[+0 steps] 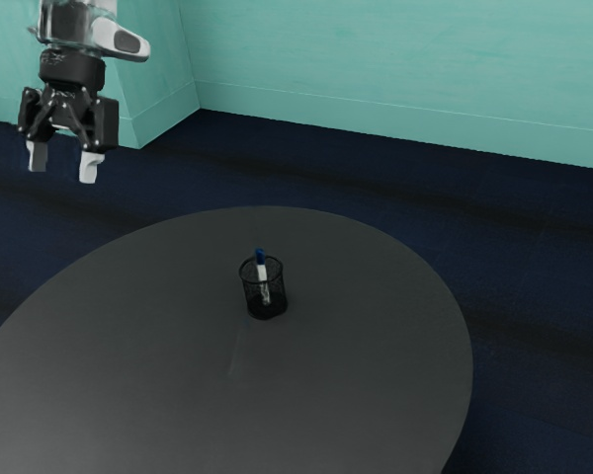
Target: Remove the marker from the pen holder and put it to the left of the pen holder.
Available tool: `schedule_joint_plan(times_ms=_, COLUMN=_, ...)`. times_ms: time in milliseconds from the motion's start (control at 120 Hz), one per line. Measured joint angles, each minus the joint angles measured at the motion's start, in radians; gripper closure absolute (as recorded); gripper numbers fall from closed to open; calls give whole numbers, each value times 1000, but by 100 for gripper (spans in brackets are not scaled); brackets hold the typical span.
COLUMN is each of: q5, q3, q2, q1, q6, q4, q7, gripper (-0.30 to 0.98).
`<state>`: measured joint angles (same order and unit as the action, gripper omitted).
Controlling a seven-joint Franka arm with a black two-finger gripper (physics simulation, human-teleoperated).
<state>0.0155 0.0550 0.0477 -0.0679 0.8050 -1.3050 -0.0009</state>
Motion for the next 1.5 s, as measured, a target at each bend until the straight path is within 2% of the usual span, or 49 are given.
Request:
schedule_joint_plan(times_ms=142, q5=3, q3=4, q2=26, q1=-15, q6=248, q4=-31, q7=-3, gripper=0)
schedule_joint_plan(times_ms=250, q5=39, q3=45, q2=170, q1=-15, q6=438, q4=-16, q7=22, gripper=0)
schedule_joint_plan(times_ms=367, q5=87, q3=115, q2=298, q1=-17, q6=697, q4=-16, q7=158, gripper=0)
schedule_joint_plan(times_ms=442, q5=107, q3=296, q2=384, q1=-136, q6=851, q4=-19, q7=262, gripper=0)
schedule_joint_plan(times_ms=500, q5=116, q3=403, q2=447, q1=-211, q6=943, q4=-20, q7=348, gripper=1)
schedule_joint_plan(times_ms=533, q5=118, q3=500, q2=495, q1=-284, q6=986, q4=-21, q7=400, gripper=1)
schedule_joint_plan(times_ms=583, q5=94, q3=660, q2=569, q1=-402, q6=1043, q4=-32, q7=477, gripper=2)
schedule_joint_plan(times_ms=650, q5=55, q3=784, q2=613, q1=-515, q6=1106, q4=-93, q7=570, gripper=3)
schedule_joint_plan(times_ms=792, q5=-107, q3=1160, q2=631, q1=-888, q6=1251, q4=-379, q7=750, gripper=5)
schedule_joint_plan(times_ms=833, q5=-166, q3=1220, q2=658, q1=-945, q6=1291, q4=-434, q7=799, gripper=6)
schedule_joint_plan(times_ms=892, q5=-284, q3=1292, q2=737, q1=-991, q6=1340, q4=-476, q7=862, gripper=8)
schedule_joint_plan(times_ms=983, q5=-427, q3=1332, q2=811, q1=-1012, q6=1401, q4=-492, q7=950, gripper=10)
schedule_joint_plan(times_ms=1092, q5=-507, q3=1334, q2=849, q1=-1016, q6=1447, q4=-508, q7=1035, gripper=17)
schedule_joint_plan(times_ms=1208, q5=-541, q3=1309, q2=866, q1=-1017, q6=1483, q4=-532, q7=1101, gripper=21)
schedule_joint_plan(times_ms=1367, q5=-557, q3=1286, q2=882, q1=-1013, q6=1515, q4=-543, q7=1162, gripper=26)
schedule_joint_plan(times_ms=1500, q5=-559, q3=1263, q2=888, q1=-1009, q6=1532, q4=-538, q7=1179, gripper=42)
